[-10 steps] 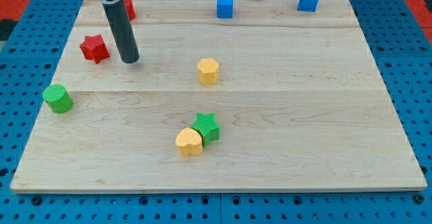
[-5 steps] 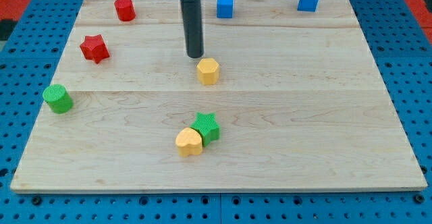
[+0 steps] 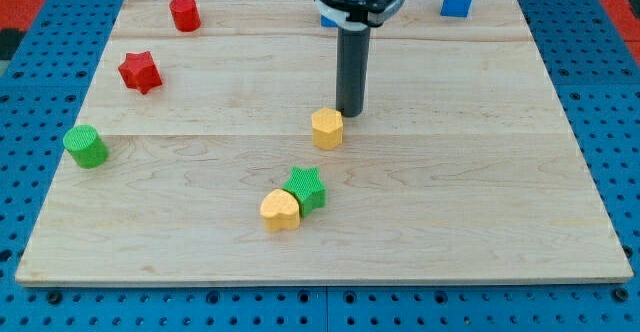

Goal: Move the yellow hexagon above green star

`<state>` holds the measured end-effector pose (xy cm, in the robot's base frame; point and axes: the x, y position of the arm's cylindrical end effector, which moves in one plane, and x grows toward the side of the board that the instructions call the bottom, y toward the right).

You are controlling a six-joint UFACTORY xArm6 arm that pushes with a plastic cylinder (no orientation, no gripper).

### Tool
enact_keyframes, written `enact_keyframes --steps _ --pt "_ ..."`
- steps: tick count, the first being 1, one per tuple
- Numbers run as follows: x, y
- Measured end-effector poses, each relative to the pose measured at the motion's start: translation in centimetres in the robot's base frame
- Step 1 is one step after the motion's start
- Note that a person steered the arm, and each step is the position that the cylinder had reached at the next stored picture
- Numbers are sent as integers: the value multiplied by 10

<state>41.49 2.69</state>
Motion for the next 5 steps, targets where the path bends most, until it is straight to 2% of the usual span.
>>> enact_keyframes --steps 1,3,4,5 --pt "22 -29" --pt "10 -29" --pt "11 -48" --pt "27 -68"
